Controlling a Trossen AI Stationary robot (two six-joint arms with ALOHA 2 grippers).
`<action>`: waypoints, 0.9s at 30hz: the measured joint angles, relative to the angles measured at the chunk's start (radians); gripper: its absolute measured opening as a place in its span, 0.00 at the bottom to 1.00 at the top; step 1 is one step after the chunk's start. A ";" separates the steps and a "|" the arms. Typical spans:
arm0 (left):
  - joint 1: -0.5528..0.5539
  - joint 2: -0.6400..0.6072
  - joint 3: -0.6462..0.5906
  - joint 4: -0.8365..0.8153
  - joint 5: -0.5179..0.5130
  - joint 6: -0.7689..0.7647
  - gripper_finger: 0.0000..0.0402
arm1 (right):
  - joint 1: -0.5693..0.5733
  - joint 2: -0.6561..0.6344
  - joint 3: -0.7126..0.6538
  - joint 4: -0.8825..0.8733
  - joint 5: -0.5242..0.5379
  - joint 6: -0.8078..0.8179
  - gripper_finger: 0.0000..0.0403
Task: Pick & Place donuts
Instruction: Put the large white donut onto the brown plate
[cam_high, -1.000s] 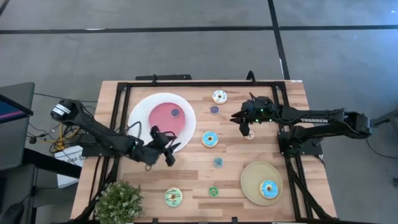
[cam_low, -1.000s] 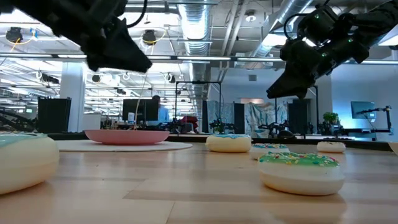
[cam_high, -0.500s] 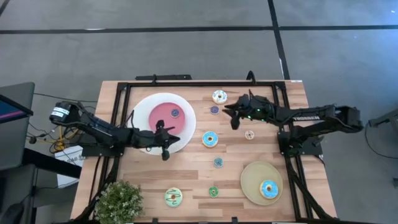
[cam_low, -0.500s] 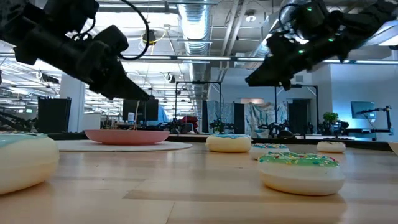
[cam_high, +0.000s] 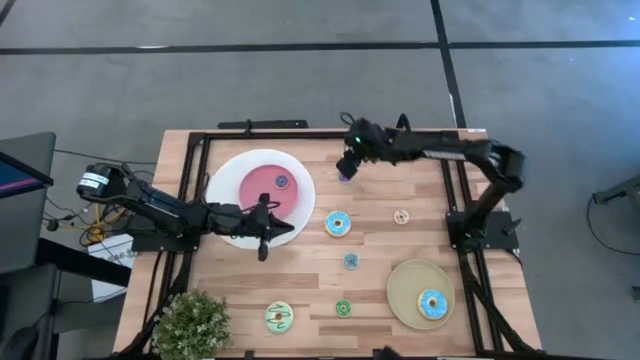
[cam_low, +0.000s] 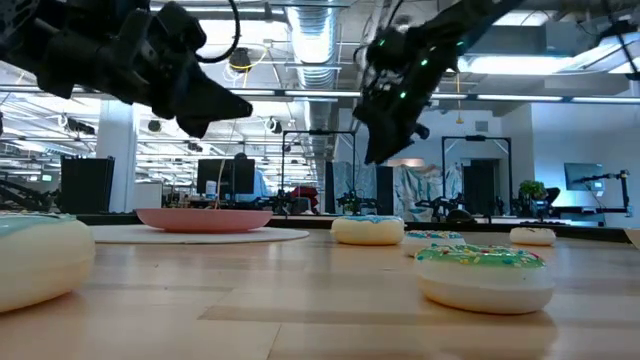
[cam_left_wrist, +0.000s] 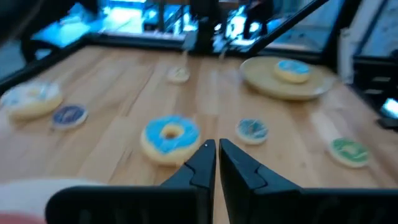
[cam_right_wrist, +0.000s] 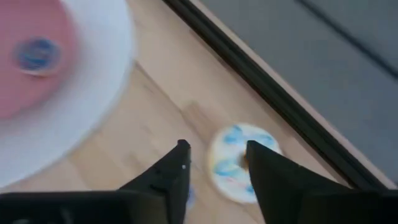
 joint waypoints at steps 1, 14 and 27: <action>0.004 -0.014 0.000 -0.016 0.006 0.006 0.03 | -0.022 0.030 0.037 -0.050 -0.003 0.016 0.41; 0.026 -0.243 0.000 -0.251 0.039 -0.011 0.03 | -0.265 0.197 0.091 -0.154 -0.272 0.153 0.62; 0.026 -0.250 0.000 -0.308 0.028 -0.027 0.03 | -0.220 0.234 0.091 -0.095 -0.182 0.152 0.62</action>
